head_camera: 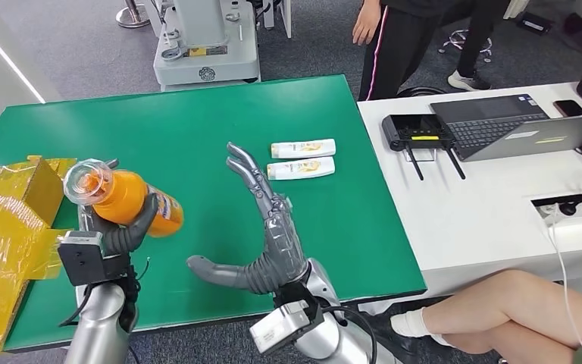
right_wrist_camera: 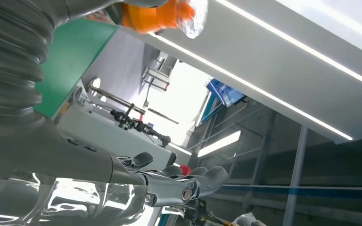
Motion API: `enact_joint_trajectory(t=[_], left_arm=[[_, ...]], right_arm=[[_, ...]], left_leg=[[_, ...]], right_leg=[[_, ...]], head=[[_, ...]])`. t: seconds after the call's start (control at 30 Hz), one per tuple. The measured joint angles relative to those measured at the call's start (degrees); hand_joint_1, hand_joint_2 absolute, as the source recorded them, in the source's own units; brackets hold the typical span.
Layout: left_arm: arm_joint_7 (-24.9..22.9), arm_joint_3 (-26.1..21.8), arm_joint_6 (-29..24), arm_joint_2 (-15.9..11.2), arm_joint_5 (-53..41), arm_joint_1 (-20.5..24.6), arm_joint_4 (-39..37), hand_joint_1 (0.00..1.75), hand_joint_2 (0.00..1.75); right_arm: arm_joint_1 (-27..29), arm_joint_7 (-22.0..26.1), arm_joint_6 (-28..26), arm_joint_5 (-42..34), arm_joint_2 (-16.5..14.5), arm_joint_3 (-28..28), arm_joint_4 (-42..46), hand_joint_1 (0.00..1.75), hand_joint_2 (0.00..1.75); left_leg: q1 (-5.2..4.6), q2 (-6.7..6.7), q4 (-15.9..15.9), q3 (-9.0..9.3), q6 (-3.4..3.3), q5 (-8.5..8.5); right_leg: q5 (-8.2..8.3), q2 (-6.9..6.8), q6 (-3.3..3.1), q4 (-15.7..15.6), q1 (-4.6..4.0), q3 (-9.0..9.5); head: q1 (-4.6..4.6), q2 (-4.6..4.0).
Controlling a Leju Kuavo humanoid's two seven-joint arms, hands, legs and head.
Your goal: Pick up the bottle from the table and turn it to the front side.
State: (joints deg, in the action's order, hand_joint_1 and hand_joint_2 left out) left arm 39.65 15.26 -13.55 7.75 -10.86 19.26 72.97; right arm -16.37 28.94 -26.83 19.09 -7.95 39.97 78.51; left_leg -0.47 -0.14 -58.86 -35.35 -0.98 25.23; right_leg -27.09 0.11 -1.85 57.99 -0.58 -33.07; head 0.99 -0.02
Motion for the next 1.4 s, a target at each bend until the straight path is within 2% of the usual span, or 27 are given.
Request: enact_joint_trajectory(t=[0.2, 0.3, 0.47, 0.63, 0.8, 0.93, 1.03, 1.17, 1.3, 1.4], left_arm=[[-1.1, 0.0, -1.2, -5.2, -10.8, 2.7, 2.3, 1.75, 1.75], [-2.4, 0.0, 0.5, -9.0, -17.0, 4.5, 1.2, 1.75, 1.75], [-3.1, 0.3, 6.3, -16.3, -24.3, 9.3, -5.5, 1.75, 1.75], [-2.3, 1.8, 12.5, -23.2, -27.5, 13.3, -13.5, 1.75, 1.75], [-3.2, 3.7, 15.6, -28.6, -30.5, 16.3, -19.0, 1.75, 1.75], [-4.2, 5.1, 16.5, -31.3, -32.2, 18.4, -22.1, 1.75, 1.75], [-5.8, 6.5, 15.1, -33.2, -35.4, 19.7, -24.2, 1.75, 1.75], [-7.1, 8.0, 9.4, -34.8, -39.3, 20.6, -26.6, 1.75, 1.75], [-8.0, 8.9, 4.3, -35.1, -42.3, 20.3, -28.5, 1.75, 1.75], [-8.5, 9.3, -1.5, -34.8, -45.0, 19.1, -30.5, 1.75, 1.75]], right_arm=[[0.4, 0.1, 0.9, -0.9, 0.4, 0.5, -0.4, 0.00, 1.75], [1.1, 0.2, 0.8, -1.1, 0.7, 0.5, -0.4, 0.00, 1.75], [2.8, 0.9, 0.7, -1.0, 1.5, 0.5, -0.3, 0.00, 1.75], [4.8, 1.5, 0.5, -1.0, 2.3, 0.4, 0.1, 0.00, 1.75], [6.0, 1.7, 0.5, -0.7, 2.7, 0.4, 1.0, 0.00, 1.75], [6.2, 1.6, 1.0, -0.1, 2.8, 0.4, 1.4, 0.00, 1.75], [6.0, 0.9, 2.1, -0.1, 2.8, 0.4, 1.6, 0.00, 1.75], [5.5, 0.4, 2.9, -0.1, 2.8, 0.4, 1.6, 0.00, 1.75], [5.2, 0.1, 3.4, -0.1, 2.7, 0.4, 1.6, 0.00, 1.75], [5.0, 0.0, 3.8, -0.3, 2.7, 0.4, 1.6, 0.00, 1.75]], left_leg=[[0.01, 0.03, 0.0, 0.01, 0.01, -0.01], [0.01, 0.06, 0.0, 0.02, 0.01, -0.01], [0.02, 0.17, 0.0, 0.02, 0.02, -0.02], [0.02, 0.34, 0.0, 0.01, 0.05, -0.02], [0.02, 0.39, 0.0, -0.01, 0.05, -0.02], [0.02, 0.36, 0.0, -0.02, 0.05, -0.02], [0.02, 0.38, 0.0, -0.02, 0.05, -0.02], [0.01, 0.35, 0.0, -0.03, 0.05, -0.03], [0.01, 0.33, 0.0, -0.06, 0.05, -0.02], [0.00, 0.36, 0.0, -0.06, 0.05, -0.02]], right_leg=[[0.00, 0.03, 0.00, 0.0, -0.01, 0.00], [0.00, 0.05, -0.01, 0.0, -0.01, -0.01], [0.02, 0.16, -0.03, 0.0, -0.01, -0.05], [0.02, 0.38, -0.03, 0.1, -0.01, -0.12], [0.01, 0.42, -0.04, 0.1, -0.01, -0.16], [0.02, 0.39, -0.04, 0.1, -0.01, -0.15], [0.03, 0.41, -0.05, 0.1, -0.01, -0.15], [0.04, 0.38, -0.06, 0.1, 0.00, -0.14], [0.03, 0.37, -0.05, 0.0, 0.00, -0.13], [0.03, 0.40, -0.05, 0.0, 0.01, -0.14]], head=[[-0.01, 0.00], [0.01, 0.00], [0.01, 0.00], [0.01, 0.00], [0.01, 0.00], [0.02, 0.00], [0.02, 0.00], [0.02, 0.00], [0.03, 0.00], [0.02, 0.00]])
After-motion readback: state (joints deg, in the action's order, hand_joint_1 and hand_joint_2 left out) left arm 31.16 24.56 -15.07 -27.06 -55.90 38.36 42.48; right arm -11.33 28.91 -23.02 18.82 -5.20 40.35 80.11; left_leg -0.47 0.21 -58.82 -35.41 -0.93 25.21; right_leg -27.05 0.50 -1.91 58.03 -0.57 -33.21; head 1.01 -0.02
